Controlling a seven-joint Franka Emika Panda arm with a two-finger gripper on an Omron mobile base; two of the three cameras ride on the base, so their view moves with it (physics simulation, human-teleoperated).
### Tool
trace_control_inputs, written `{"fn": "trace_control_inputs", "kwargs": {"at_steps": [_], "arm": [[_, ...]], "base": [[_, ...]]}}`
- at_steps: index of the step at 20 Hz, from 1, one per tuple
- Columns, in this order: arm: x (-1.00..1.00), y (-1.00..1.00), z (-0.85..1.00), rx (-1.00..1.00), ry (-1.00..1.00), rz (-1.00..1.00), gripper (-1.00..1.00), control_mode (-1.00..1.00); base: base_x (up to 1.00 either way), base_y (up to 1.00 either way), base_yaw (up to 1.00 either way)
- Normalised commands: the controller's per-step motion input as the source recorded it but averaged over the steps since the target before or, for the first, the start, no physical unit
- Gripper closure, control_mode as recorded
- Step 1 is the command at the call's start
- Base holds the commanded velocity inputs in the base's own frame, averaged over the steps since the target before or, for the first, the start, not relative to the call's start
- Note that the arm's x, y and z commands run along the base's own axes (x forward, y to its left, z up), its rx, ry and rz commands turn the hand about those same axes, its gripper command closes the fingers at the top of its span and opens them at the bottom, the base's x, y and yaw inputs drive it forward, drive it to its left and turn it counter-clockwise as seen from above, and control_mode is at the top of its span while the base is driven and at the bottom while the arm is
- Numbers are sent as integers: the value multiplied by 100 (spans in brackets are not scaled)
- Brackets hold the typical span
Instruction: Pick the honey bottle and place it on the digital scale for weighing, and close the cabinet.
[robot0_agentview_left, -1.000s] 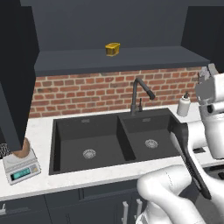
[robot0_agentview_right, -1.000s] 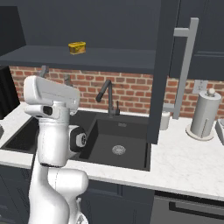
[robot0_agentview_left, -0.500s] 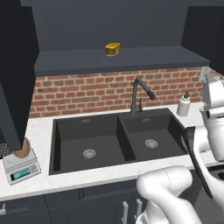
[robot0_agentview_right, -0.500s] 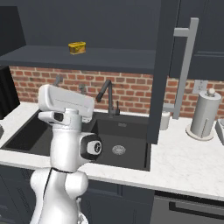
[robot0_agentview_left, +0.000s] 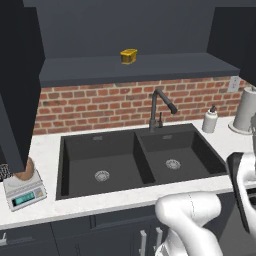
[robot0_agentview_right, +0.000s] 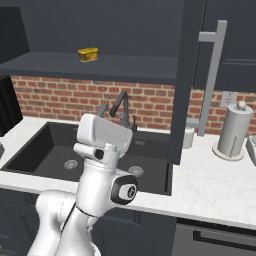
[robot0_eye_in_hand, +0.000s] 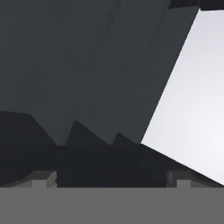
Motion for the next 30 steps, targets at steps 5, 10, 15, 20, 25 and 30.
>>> {"fn": "trace_control_inputs", "kwargs": {"at_steps": [5, 10, 15, 20, 25, 30], "arm": [[-100, -38, 13, 3, 41, 0, -100, -100], [-100, -42, 24, 0, 52, 0, -100, -100], [-93, -55, 62, 2, 53, 1, -100, -100], [-86, -33, 96, 8, 50, 3, -100, -100], [-92, 1, 23, 0, 49, 4, -100, -100], [-100, -8, -15, 13, 11, 0, -100, -100]], "base": [[0, 0, 0], [0, 0, 0], [0, 0, 0], [0, 0, 0], [0, 0, 0], [0, 0, 0]]}}
